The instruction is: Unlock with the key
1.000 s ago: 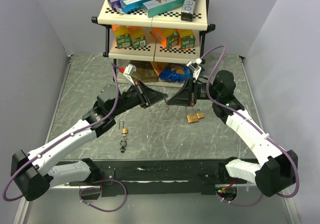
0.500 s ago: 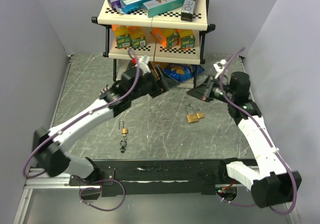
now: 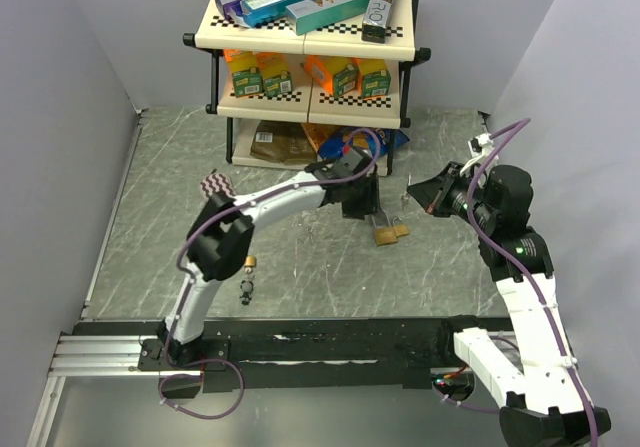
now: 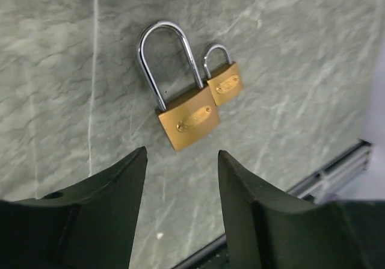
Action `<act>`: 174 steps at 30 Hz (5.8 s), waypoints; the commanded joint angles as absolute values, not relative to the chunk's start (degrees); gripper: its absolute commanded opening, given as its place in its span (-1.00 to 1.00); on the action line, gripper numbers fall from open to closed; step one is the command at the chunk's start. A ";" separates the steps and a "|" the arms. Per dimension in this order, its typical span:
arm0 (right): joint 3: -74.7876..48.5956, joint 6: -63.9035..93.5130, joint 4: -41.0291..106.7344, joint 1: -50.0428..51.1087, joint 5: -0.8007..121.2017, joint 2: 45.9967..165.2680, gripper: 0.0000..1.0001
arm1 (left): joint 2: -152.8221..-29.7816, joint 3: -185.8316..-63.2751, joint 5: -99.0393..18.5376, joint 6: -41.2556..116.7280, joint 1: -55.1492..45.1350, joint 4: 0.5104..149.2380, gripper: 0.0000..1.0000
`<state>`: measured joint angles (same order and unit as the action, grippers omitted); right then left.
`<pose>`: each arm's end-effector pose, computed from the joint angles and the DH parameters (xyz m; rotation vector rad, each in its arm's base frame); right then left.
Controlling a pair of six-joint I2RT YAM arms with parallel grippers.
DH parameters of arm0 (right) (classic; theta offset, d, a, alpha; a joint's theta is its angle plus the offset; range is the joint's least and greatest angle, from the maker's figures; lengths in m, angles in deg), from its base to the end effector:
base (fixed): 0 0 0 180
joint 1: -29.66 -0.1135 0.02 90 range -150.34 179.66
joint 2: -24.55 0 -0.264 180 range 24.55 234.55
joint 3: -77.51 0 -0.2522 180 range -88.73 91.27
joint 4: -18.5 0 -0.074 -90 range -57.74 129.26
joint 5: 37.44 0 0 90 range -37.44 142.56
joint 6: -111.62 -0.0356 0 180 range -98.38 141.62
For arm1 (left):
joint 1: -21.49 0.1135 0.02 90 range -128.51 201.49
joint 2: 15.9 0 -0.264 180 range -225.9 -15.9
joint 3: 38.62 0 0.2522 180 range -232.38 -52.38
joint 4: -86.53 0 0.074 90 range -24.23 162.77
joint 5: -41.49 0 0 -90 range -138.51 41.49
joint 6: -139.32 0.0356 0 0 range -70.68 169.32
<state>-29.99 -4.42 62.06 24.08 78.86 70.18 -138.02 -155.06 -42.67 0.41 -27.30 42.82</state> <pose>0.1595 0.0314 0.3858 0.0122 1.9096 0.8044 0.3152 -0.3654 0.2291 0.0469 2.6295 -0.8209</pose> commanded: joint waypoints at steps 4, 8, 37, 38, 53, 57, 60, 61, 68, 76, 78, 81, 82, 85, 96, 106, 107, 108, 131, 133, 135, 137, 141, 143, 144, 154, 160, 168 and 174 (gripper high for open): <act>-29.93 -4.31 62.14 24.21 78.57 68.85 -1.00 | -145.44 -164.09 -44.30 5.90 -27.81 38.14 0.08; -30.28 -4.75 61.88 24.21 78.75 69.02 -1.00 | -149.57 -167.78 -44.12 5.98 -27.99 36.30 0.02; -31.60 -6.77 60.47 24.04 82.09 70.78 -1.00 | -157.23 -167.88 -54.66 22.94 -32.56 31.55 -0.44; -31.60 -6.68 60.47 24.21 82.09 70.78 -1.00 | -156.88 -165.70 -54.40 23.30 -32.30 31.81 -0.48; -31.78 -6.94 60.12 24.12 82.62 71.84 -1.00 | -142.64 -147.49 -59.06 29.98 -24.04 35.77 -0.70; -31.34 -6.60 60.55 24.21 82.44 72.19 -1.00 | -141.49 -146.69 -59.15 30.33 -22.28 36.38 -0.66; -31.07 -6.42 60.82 24.21 82.44 72.45 -1.00 | -139.91 -147.39 -57.84 29.89 -22.28 36.39 -0.46; -30.99 -6.42 60.73 24.12 82.44 72.71 -1.00 | -139.39 -148.35 -57.31 29.20 -22.28 36.30 -0.38; -30.90 -6.50 60.91 24.12 82.62 73.07 -1.00 | -135.78 -150.21 -54.05 24.37 -22.19 36.38 0.27; -31.42 -6.86 60.56 24.12 83.23 73.07 -1.00 | -132.53 -148.89 -52.82 20.49 -23.41 37.00 0.57; -31.51 -6.94 60.56 24.04 83.23 72.98 -1.00 | -132.18 -148.01 -52.29 20.66 -23.77 37.35 0.59; -31.60 -6.95 60.56 24.04 83.15 72.89 -1.00 | -132.87 -147.48 -50.98 20.75 -24.03 36.65 0.61; -31.60 -6.95 60.73 24.12 83.06 72.80 -1.00 | -133.14 -147.31 -49.84 20.93 -24.12 36.56 0.61; -31.51 -6.86 60.82 24.03 83.06 72.80 -1.00 | -133.76 -147.13 -49.04 21.45 -24.30 36.21 0.61; -31.60 -7.12 60.47 24.04 83.67 72.98 -1.00 | -137.53 -148.27 -50.97 22.77 -24.39 34.28 0.65; -31.51 -6.95 60.65 24.04 83.67 72.98 -1.00 | -139.56 -147.92 -52.55 23.91 -24.56 34.54 0.53; -31.51 -6.95 60.65 24.12 83.76 72.98 -1.00 | -139.99 -147.92 -52.90 24.44 -24.74 34.54 0.51; -31.34 -6.95 60.56 24.04 83.76 73.15 -1.00 | -140.26 -148.01 -53.34 24.79 -25.26 34.28 0.49; -33.44 -4.14 60.21 23.42 84.02 72.63 -1.00 | -142.81 -154.50 -53.70 20.94 -28.17 29.71 -0.98; -34.76 -3.61 59.25 22.81 85.42 72.98 -1.00 | -141.50 -157.76 -51.52 17.87 -27.64 29.61 -0.98; -35.90 -3.08 58.63 22.02 86.04 73.59 -1.00 | -139.66 -158.12 -49.49 15.32 -26.68 31.01 -0.98; -36.26 -2.47 58.01 20.27 86.57 74.29 -1.00 | -136.14 -156.98 -46.77 10.84 -25.54 34.43 -0.98; -36.96 -1.06 57.39 15.70 86.23 77.63 -1.00 | -129.03 -149.71 -43.42 2.31 -23.60 41.64 -0.98; -37.22 -1.06 56.70 12.37 84.74 78.86 -1.00 | -124.46 -146.79 -42.54 -2.35 -23.07 45.07 -0.98; -37.40 -1.32 56.34 11.30 84.12 79.91 -1.00 | -122.96 -144.52 -42.80 -3.41 -23.07 48.65 -0.98; -39.33 -3.95 53.18 7.60 81.56 83.88 -1.00 | -113.37 -138.26 -38.15 -13.78 -23.16 56.32 -0.98; -39.86 -4.66 52.12 7.51 80.95 84.14 -1.00 | -110.03 -133.60 -38.32 -15.72 -23.86 58.35 -0.98; -39.86 -5.01 51.94 7.51 80.95 84.58 -1.00 | -109.67 -133.07 -38.67 -16.07 -24.47 58.71 -0.98; -39.51 -4.92 53.00 7.51 81.12 86.42 -1.00 | -109.67 -133.77 -39.46 -16.07 -25.00 58.44 -0.98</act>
<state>-39.67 -4.49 54.52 7.88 81.42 85.43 -113.98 -131.54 -40.17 -14.89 -24.40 53.22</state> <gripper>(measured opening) 0.008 0.610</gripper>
